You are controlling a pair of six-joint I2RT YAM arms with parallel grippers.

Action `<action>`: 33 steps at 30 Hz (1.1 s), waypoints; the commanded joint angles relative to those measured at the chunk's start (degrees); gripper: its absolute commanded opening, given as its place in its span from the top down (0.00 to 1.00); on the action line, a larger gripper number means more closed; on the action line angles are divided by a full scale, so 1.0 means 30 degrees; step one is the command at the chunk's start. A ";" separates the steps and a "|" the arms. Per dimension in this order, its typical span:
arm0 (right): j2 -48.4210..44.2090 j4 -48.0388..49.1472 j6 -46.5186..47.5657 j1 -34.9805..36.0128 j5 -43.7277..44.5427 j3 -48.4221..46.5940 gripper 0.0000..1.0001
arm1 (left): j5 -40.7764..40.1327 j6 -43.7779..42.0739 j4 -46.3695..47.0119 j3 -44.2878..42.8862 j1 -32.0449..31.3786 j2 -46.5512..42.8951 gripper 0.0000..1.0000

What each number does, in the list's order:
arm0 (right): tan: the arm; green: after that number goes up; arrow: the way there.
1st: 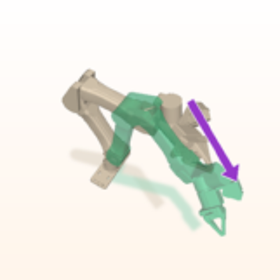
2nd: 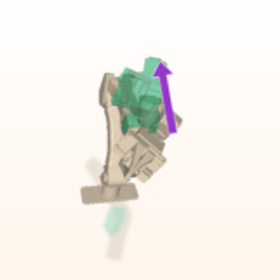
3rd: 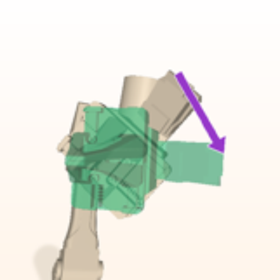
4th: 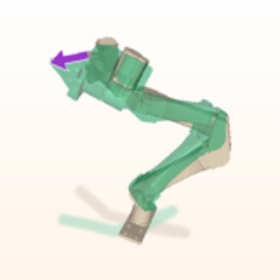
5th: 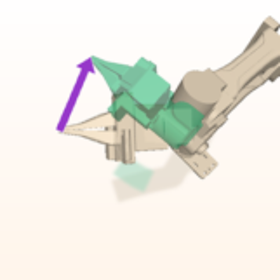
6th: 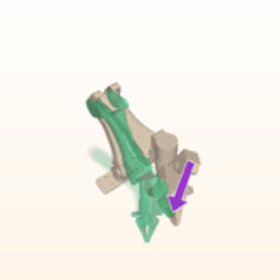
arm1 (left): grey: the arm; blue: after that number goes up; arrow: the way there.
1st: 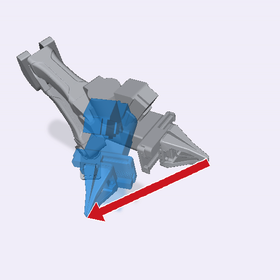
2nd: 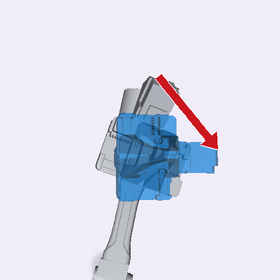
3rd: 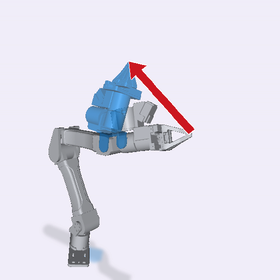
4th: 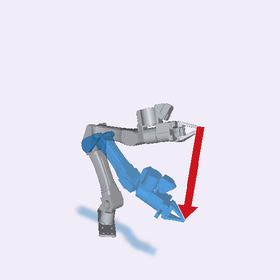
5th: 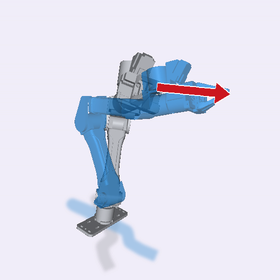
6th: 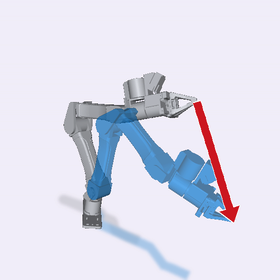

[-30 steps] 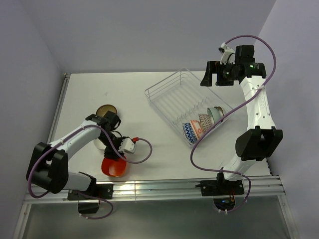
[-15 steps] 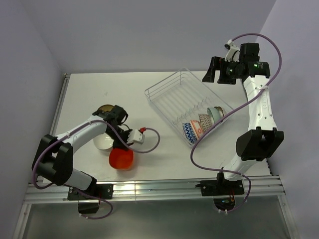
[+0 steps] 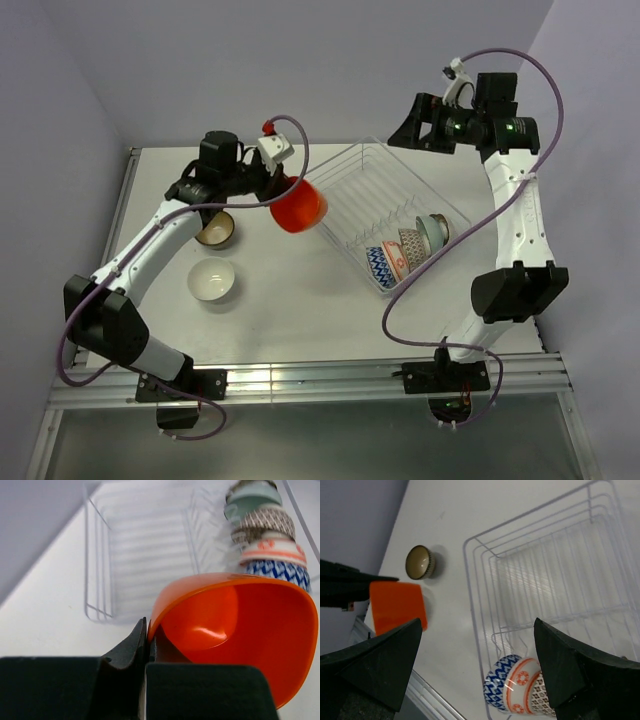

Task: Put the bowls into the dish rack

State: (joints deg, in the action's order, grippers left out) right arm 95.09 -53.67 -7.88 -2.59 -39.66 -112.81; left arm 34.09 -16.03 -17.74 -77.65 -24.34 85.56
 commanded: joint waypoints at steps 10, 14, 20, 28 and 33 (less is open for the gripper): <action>0.0733 -0.3639 0.3377 0.4960 -0.1747 -0.1945 0.00 | -0.2546 -0.0369 0.8867 0.2971 -0.2229 -0.2532 1.00; 0.1819 -0.6715 0.5375 0.6191 -0.1955 -0.2942 0.00 | -0.1724 0.0215 0.9980 0.3264 -0.2229 -0.2767 1.00; 0.1819 -0.7072 0.4914 0.6928 -0.2598 -0.2327 0.00 | -0.1050 0.0773 1.0307 0.3090 -0.2346 -0.2797 1.00; 0.1761 -0.6690 0.3739 0.6957 -0.5265 -0.2326 0.00 | -0.0991 0.0335 1.0804 0.3909 -0.2698 -0.3265 1.00; 0.1965 -0.6749 0.3681 0.7279 -0.5383 -0.2444 0.00 | -0.0524 0.0043 1.0718 0.4143 -0.2756 -0.3588 1.00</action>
State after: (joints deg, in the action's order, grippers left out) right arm 101.41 -73.49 3.88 18.41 -53.08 -118.85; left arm 30.13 -15.40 9.72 -65.14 -32.25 77.84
